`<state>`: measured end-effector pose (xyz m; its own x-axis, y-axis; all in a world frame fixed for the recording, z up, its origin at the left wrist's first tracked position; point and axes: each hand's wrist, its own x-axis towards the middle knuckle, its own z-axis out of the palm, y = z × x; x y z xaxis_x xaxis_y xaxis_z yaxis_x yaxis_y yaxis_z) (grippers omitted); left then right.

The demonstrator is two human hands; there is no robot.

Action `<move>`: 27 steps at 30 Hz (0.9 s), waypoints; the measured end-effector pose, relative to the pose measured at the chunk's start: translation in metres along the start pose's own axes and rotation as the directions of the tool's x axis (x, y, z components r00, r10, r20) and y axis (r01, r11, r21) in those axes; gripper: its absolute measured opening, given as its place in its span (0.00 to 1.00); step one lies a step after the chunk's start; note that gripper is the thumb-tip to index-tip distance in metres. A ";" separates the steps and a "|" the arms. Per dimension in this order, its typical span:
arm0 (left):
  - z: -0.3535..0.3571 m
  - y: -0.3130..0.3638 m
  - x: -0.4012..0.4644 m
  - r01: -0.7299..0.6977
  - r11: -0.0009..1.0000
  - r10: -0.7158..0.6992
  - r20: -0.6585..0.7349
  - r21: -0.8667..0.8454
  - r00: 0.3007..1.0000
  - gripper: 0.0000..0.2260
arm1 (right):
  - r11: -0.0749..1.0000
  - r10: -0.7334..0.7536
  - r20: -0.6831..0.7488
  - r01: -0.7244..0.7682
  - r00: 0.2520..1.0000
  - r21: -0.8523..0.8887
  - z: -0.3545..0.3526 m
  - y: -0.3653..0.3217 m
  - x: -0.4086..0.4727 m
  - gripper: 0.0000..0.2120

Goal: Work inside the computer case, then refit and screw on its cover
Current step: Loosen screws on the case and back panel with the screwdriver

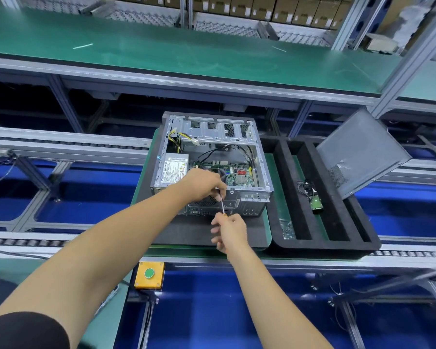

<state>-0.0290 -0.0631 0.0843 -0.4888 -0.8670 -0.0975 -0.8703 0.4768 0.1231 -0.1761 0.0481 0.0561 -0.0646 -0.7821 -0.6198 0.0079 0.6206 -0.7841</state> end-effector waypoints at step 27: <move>0.007 -0.002 -0.006 0.039 0.996 -0.045 -0.068 -0.086 0.997 0.07 | 0.771 0.174 0.255 -0.292 0.951 0.565 0.009 0.019 0.005 0.10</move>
<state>-0.0248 -0.0580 0.0779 -0.4443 -0.8951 -0.0359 -0.8802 0.4288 0.2033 -0.1677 0.0553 0.0380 0.1941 -0.6502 -0.7346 0.5892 0.6760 -0.4426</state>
